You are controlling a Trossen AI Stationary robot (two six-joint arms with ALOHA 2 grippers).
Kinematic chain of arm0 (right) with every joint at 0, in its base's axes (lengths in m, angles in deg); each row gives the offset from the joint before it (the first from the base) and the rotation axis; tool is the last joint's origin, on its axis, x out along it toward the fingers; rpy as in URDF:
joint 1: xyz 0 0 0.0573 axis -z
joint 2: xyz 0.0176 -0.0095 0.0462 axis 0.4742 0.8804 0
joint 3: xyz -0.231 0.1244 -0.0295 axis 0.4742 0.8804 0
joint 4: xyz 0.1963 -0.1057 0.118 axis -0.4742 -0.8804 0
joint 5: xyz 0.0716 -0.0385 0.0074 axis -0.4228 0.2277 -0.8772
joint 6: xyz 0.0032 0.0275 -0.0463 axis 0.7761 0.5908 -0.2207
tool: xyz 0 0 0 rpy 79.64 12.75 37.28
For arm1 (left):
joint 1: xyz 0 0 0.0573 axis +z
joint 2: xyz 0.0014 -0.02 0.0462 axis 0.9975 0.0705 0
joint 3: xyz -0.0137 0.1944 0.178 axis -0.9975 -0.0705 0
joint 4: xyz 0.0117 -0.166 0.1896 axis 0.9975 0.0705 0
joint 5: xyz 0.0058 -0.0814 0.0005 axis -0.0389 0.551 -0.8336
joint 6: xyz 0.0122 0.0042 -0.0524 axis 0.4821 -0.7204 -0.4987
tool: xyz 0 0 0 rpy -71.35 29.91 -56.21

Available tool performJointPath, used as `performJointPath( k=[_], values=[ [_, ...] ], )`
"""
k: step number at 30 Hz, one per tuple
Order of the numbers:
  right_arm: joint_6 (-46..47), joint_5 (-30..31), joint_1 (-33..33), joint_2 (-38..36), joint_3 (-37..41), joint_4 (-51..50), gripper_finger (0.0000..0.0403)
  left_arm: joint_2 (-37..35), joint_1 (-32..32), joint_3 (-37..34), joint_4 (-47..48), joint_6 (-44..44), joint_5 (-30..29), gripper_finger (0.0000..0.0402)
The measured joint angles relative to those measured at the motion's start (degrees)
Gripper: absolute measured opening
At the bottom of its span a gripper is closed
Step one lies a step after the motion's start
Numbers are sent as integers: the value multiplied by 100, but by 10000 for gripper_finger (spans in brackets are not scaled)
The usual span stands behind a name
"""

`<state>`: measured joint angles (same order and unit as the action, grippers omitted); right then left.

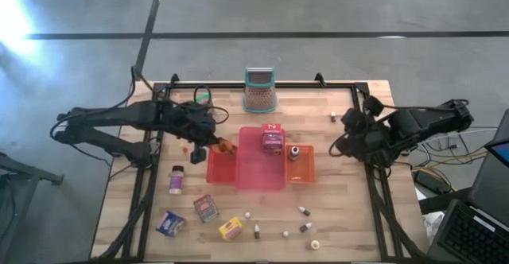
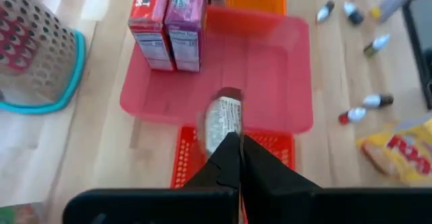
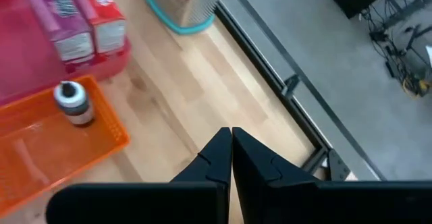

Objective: Pick & Place Kitchen Items
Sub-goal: Put the orange seasoning pack into the red bin

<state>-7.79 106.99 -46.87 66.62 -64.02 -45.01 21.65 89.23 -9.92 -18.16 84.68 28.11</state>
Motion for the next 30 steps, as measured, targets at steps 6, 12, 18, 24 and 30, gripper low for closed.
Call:
performJointPath(
  k=[6,12,18,24,30],
  values=[
    [48,3,297,-355,491,205,8,691,0,616,904,509,-192,0],
    [-111,-100,367,-431,922,359,8,1215,45,681,1077,513,-305,0],
    [-113,-155,364,-427,1241,398,8,1534,161,667,1141,504,-498,0],
    [-114,-156,362,-429,1426,450,8,1780,225,634,1165,419,-509,0],
    [-115,-154,362,-431,1429,469,8,1966,225,633,1117,415,-477,0]
  ],
)
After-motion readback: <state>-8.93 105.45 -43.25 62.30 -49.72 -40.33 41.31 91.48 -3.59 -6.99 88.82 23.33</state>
